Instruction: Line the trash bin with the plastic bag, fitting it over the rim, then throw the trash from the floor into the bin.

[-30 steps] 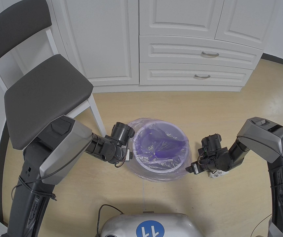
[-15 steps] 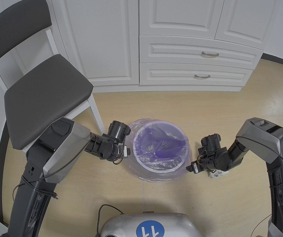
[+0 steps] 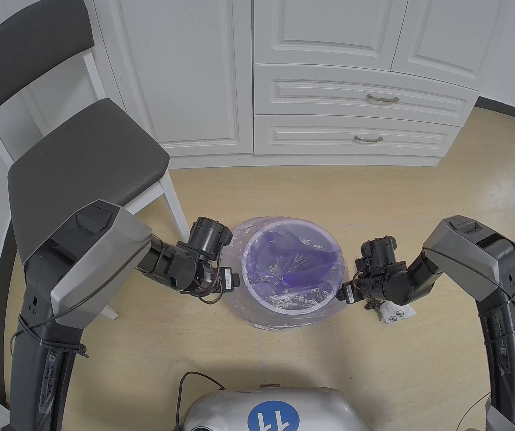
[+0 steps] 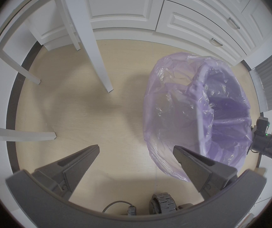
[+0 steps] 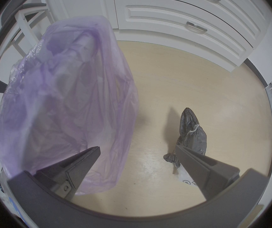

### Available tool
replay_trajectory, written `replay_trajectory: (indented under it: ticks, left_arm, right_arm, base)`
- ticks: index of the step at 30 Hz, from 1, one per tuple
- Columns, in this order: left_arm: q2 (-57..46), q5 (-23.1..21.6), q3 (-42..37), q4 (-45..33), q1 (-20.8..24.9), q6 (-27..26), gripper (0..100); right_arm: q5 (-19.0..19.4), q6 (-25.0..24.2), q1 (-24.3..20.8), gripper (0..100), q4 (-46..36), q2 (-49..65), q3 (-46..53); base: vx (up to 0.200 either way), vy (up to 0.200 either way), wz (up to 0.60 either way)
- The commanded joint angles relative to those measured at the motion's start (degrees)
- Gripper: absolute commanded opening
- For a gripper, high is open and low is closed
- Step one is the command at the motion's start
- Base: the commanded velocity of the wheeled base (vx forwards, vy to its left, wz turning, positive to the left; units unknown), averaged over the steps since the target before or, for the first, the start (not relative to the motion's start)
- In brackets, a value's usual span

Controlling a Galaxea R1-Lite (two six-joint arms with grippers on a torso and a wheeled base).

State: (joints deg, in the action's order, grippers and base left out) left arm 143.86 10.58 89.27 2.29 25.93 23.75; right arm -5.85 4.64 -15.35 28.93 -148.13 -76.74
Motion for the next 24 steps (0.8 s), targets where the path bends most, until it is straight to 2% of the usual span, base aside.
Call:
replay_trajectory:
  ticks: [1, 4, 7, 11, 19, 24]
  left_arm:
    - [-1.04, -0.03, -0.77, 0.08, 0.0, -0.02, 100]
    - [-1.83, -0.03, -1.64, 0.78, 0.0, -0.1, 100]
    - [-3.5, -0.12, -3.84, 2.45, -0.09, -0.1, 100]
    - [-4.55, -0.12, -5.07, 3.68, -0.09, -0.1, 100]
    - [-5.96, -0.12, -6.83, 3.68, 0.35, -0.19, 100]
    - [-6.84, -0.56, -7.88, 3.77, 0.53, -0.19, 100]
  right_arm:
    - [0.31, -0.6, 0.32, 100, -3.18, -2.34, -5.26]
    - [0.23, -2.36, 0.93, 100, -4.58, -3.4, -8.07]
    - [-1.0, -3.24, 3.04, 100, -3.53, -8.41, -14.93]
    - [-0.48, -6.23, 4.01, 100, -5.2, -10.69, -18.97]
    - [1.9, -10.97, 4.36, 100, -14.34, -11.04, -23.1]
    - [2.51, -11.68, 4.36, 100, -14.16, -10.95, -23.02]
  base:
    - [0.0, 0.0, 0.0]
    - [0.0, 0.0, 0.0]
    - [0.0, 0.0, 0.0]
    - [0.0, 0.0, 0.0]
    - [0.0, 0.0, 0.0]
    - [0.0, 0.0, 0.0]
